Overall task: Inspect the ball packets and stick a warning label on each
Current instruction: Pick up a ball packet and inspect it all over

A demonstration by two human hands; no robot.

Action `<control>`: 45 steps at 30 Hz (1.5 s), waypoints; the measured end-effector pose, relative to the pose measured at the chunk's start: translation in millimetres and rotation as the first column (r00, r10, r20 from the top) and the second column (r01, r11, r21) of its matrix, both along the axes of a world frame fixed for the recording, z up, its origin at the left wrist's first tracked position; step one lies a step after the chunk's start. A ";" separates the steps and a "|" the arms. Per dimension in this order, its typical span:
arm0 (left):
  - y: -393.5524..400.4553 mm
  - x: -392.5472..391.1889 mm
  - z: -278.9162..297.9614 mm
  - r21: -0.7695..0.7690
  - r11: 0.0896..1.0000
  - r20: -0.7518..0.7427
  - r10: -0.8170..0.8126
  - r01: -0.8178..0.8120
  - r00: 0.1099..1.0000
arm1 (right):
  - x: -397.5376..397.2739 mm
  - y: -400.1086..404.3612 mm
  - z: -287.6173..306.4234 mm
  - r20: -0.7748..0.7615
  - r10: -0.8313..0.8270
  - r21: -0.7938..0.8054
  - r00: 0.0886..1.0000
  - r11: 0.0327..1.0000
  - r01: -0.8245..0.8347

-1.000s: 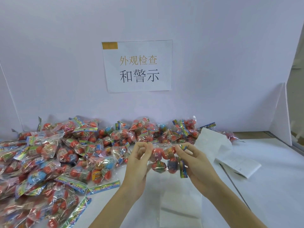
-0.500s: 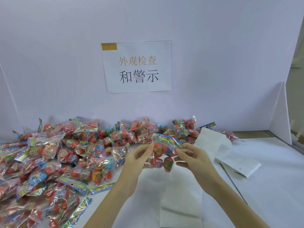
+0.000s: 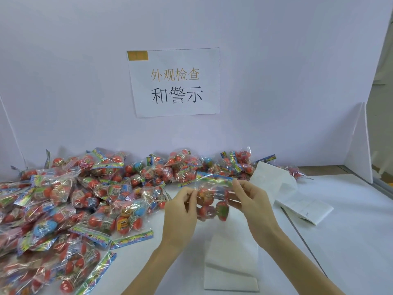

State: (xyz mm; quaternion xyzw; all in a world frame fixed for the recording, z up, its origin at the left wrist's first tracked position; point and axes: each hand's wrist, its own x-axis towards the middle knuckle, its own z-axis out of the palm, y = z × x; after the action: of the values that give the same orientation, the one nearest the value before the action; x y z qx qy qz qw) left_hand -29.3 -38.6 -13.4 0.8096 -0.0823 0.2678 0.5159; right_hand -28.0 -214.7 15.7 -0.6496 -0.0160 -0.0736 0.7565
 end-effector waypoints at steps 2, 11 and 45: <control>-0.1 -0.9 -0.8 -0.085 0.996 -0.031 0.028 -0.031 0.999 | -3.0 -0.1 1.1 -0.038 0.120 0.015 0.992 0.993 -0.120; 4.4 1.1 10.9 -0.594 0.803 -0.285 -0.264 0.047 0.921 | -6.4 -3.6 0.4 -0.102 0.235 -0.011 0.967 0.971 -0.237; 16.3 4.5 18.1 -0.753 0.639 -0.267 -0.517 0.159 0.813 | -8.5 4.3 -13.5 0.421 0.165 -0.537 0.892 0.838 0.098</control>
State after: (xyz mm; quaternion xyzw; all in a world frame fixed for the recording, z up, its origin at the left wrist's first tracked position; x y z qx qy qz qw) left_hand -24.8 -22.3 4.7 0.5596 -0.0054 -0.0264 0.8283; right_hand -36.5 -210.4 2.2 -0.8018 -0.2230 -0.2010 0.5167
